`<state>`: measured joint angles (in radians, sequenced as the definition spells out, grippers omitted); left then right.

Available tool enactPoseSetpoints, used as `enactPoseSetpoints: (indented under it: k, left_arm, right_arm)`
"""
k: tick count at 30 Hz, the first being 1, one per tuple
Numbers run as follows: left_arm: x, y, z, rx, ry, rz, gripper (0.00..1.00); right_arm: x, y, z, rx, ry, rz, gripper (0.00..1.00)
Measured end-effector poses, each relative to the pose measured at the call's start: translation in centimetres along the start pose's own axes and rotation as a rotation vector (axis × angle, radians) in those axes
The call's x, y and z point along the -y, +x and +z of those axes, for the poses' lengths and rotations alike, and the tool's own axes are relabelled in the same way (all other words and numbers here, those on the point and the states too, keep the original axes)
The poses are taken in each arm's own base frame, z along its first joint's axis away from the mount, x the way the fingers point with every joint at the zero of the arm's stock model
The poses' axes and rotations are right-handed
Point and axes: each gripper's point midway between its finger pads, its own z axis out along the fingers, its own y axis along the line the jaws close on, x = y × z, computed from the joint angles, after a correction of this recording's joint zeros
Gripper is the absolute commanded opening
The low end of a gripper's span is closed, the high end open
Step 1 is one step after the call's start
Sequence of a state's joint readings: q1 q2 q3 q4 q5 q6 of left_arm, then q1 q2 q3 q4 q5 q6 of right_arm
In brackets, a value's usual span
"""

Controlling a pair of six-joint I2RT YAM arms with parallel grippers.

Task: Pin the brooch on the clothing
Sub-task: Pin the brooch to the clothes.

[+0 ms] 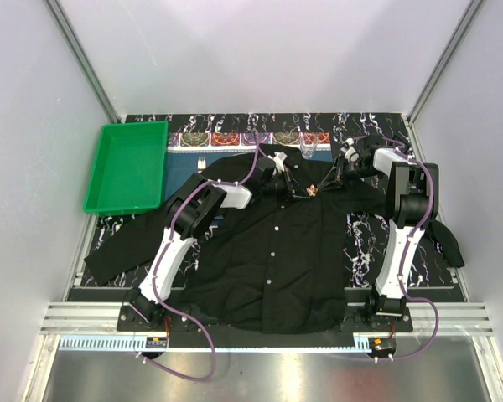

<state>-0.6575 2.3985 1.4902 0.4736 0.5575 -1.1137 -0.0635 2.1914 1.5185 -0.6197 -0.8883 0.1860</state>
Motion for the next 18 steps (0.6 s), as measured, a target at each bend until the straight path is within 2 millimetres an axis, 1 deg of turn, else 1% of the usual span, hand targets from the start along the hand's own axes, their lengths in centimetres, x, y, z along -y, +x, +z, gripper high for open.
enactPoseSetpoints:
  k: [6,13,18]
  left_arm:
    - [-0.4,-0.1,0.0,-0.018,-0.036,0.042,0.00]
    - [0.4,-0.9,0.2,-0.029,-0.056,0.110,0.00]
    - [0.9,-1.4,0.1,-0.038,-0.069,0.144,0.00]
  right_arm:
    - [0.5,0.3,-0.1,-0.009,0.020,-0.015,0.17]
    - [0.4,-0.3,-0.4,0.000,0.032,-0.060,0.17]
    - [0.4,-0.3,-0.5,-0.003,0.036,-0.080,0.17]
